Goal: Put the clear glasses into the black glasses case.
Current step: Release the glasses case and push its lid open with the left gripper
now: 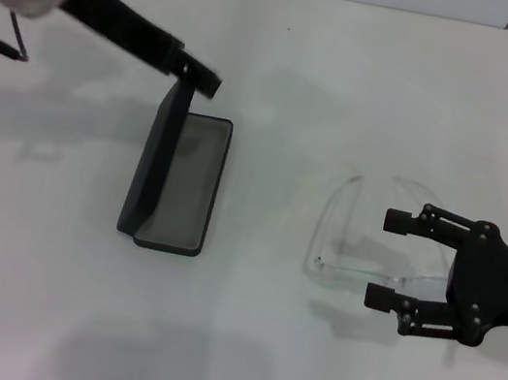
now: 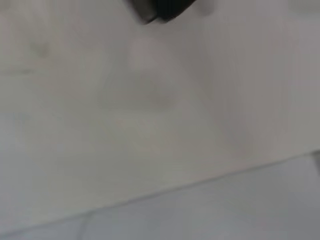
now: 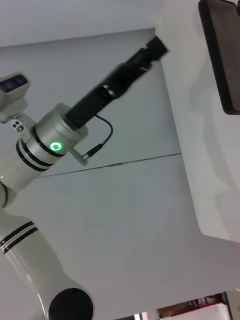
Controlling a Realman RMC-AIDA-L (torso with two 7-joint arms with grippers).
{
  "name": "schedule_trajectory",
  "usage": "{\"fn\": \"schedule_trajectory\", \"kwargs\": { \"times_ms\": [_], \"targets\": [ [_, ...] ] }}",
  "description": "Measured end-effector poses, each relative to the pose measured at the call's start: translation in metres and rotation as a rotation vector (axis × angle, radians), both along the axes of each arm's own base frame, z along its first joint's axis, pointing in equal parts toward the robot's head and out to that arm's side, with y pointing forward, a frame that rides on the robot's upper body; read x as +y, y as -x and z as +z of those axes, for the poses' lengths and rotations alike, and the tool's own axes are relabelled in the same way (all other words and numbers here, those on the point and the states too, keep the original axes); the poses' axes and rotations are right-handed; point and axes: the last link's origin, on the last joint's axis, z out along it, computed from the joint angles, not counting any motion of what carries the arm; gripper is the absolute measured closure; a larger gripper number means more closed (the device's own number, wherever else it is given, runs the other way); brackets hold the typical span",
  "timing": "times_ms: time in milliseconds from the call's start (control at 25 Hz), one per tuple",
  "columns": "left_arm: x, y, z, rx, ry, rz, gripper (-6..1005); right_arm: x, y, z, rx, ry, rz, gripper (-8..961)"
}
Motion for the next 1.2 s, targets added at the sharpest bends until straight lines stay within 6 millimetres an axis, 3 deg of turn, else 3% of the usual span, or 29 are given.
{"fn": "schedule_trajectory", "kwargs": {
  "times_ms": [280, 840, 1200],
  "targets": [
    [0.001, 0.004, -0.023, 0.183, -0.005, 0.09, 155, 0.003, 0.005, -0.005, 0.005, 0.017, 0.01, 80],
    [0.004, 0.024, -0.047, 0.189, 0.032, 0.139, 197, 0.003, 0.008, -0.008, 0.037, 0.012, 0.009, 80],
    [0.006, 0.031, -0.051, 0.187, 0.025, 0.139, 223, 0.004, 0.008, -0.007, 0.046, 0.006, 0.003, 80]
  ]
}}
